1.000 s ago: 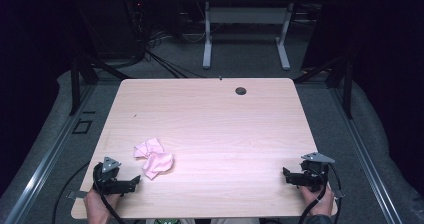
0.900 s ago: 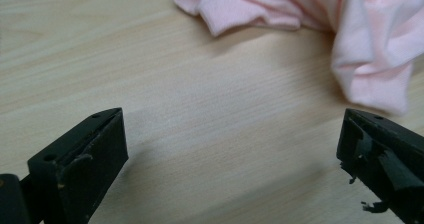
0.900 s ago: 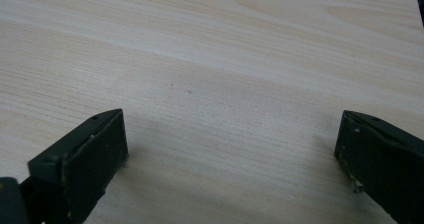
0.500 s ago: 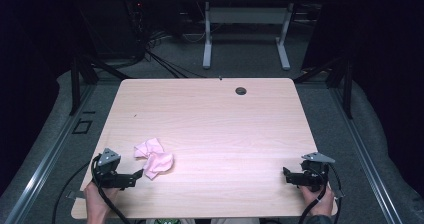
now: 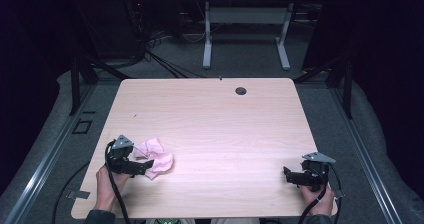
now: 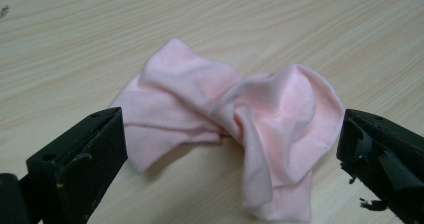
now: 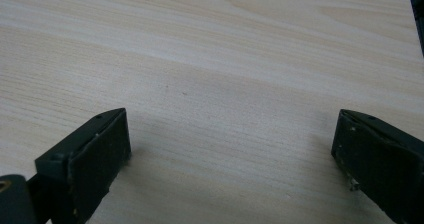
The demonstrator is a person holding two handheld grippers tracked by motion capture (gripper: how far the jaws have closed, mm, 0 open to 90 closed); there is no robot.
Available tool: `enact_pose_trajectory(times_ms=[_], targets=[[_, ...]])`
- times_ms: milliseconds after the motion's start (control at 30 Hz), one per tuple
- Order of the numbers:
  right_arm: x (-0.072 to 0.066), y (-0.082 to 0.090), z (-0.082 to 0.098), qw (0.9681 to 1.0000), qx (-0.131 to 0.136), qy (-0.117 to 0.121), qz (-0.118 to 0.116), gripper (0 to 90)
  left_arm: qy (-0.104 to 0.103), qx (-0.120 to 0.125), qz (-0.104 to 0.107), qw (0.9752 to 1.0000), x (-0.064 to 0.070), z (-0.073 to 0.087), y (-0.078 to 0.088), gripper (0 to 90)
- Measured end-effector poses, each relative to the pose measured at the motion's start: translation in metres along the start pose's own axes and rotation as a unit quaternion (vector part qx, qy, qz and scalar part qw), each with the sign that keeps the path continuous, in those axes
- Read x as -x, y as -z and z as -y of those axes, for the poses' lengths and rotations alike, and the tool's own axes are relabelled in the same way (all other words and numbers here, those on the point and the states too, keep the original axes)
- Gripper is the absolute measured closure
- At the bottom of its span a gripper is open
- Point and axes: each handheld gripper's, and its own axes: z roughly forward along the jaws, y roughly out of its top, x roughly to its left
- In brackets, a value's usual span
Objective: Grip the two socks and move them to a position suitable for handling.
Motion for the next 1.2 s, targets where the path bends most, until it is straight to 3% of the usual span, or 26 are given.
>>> enact_pose_trajectory(times_ms=[267, 400, 500, 633, 933, 1133, 1200], targets=[[0.0, 0.0, 0.0, 1.0, 0.002, 0.0, 0.001, 2.8, -0.021, -0.024, 0.005, 0.9995, 0.013, -0.005, -0.011, 1.1], [0.0, 0.0, 0.0, 1.0, 0.003, 0.0, 0.001, 2.9, -0.043, -0.031, 0.007, 0.9986, 0.032, -0.001, -0.014, 12.8], [0.0, 0.0, 0.0, 1.0, 0.003, 0.0, 0.001, 3.0, -0.058, -0.052, -0.007, 0.9969, 0.043, 0.005, -0.023, 18.0], [0.0, 0.0, 0.0, 1.0, 0.003, 0.0, 0.001, 3.2, -0.06, -0.072, -0.03, 0.9951, 0.05, 0.012, -0.034, 31.0], [0.0, 0.001, 0.0, 1.0, 0.005, -0.002, 0.005, 3.8, -0.051, -0.048, -0.047, 0.9964, 0.05, 0.019, -0.03, 69.2], [0.0, 0.001, 0.0, 1.0, 0.005, -0.003, 0.007, 4.7, -0.036, -0.027, -0.036, 0.9984, 0.048, 0.02, -0.022, 74.3], [0.0, 0.001, 0.0, 1.0, 0.005, -0.002, 0.007, 5.0, -0.032, -0.015, -0.022, 0.9992, 0.05, 0.017, -0.015, 74.4]])
